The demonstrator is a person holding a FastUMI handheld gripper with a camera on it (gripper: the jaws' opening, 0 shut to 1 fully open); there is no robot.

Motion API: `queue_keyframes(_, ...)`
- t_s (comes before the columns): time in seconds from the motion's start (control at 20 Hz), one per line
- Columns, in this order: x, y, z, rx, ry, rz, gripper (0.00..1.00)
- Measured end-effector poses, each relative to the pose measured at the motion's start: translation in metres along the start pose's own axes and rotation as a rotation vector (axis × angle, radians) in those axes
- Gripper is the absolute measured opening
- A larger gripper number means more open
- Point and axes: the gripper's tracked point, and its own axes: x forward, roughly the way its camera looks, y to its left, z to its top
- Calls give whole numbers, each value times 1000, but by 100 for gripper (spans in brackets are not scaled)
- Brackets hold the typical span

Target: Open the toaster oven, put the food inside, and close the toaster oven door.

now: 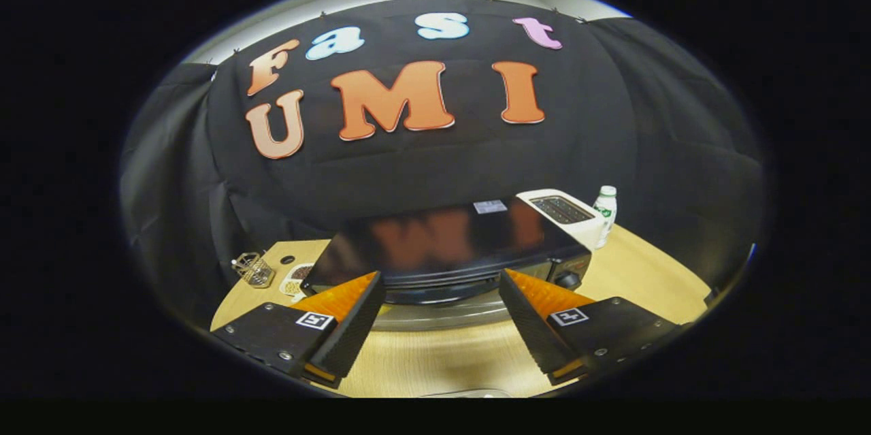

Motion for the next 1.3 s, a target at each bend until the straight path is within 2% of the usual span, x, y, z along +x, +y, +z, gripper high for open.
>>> queue_keyframes(0.35,-31,3,77,-50,-109,-14,99)
queue_keyframes(0.7,-69,17,127,-53,-166,-2,99)
queue_keyframes(0.9,-90,26,146,-52,-205,12,99)
queue_keyframes(1.3,-110,31,154,-59,-233,19,99)
